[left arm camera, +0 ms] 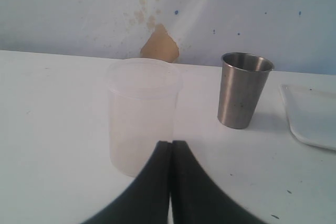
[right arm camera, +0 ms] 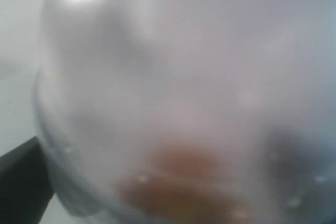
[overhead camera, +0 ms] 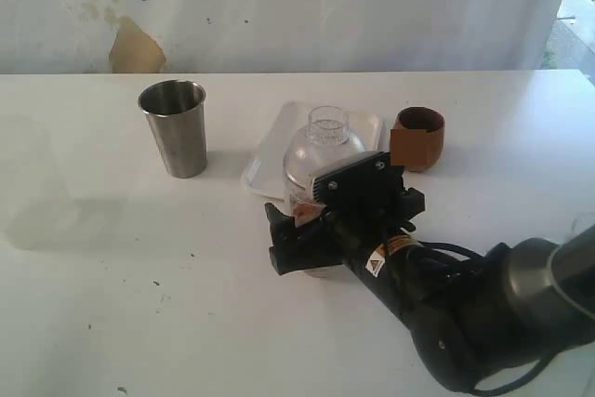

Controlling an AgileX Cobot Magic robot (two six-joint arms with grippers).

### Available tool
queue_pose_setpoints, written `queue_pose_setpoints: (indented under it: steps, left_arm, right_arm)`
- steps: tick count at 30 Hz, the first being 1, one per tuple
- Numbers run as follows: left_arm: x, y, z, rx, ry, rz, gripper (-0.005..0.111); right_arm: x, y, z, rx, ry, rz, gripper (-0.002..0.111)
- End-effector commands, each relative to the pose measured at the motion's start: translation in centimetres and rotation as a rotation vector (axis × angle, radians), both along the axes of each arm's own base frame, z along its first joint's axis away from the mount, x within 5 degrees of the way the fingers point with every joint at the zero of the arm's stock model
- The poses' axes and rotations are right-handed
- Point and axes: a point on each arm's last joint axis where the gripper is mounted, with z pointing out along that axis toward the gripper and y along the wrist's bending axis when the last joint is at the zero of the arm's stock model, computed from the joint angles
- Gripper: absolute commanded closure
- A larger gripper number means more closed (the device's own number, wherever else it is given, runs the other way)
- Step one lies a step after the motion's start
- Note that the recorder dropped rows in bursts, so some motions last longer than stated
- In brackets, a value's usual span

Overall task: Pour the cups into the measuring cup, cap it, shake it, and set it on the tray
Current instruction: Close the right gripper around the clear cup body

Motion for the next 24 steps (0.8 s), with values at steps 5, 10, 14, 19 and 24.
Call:
queue_pose_setpoints:
  steps: [5,10,14,19,24]
  left_arm:
    - [-0.01,0.03,-0.08,0.003,-0.007,0.004,0.107]
    - [-0.01,0.03,-0.08,0.003,-0.007,0.004,0.107]
    - [-0.01,0.03,-0.08,0.003,-0.007,0.004,0.107]
    - [-0.01,0.03,-0.08,0.003,-0.007,0.004,0.107]
    - [-0.01,0.03,-0.08,0.003,-0.007,0.004,0.107]
  right_arm:
    - [0.42,0.35,-1.0,-0.012,0.013,0.004,0.003]
    - [0.43,0.36,-0.94,-0.01,0.006,0.005,0.003]
    - [0.43,0.36,-0.96,-0.009,0.009,0.004,0.003]
    - [0.42,0.36,-1.0,0.086,0.052,-0.025,0.003]
    - [0.49,0.37,-0.9,0.165,0.074,-0.052,0.003]
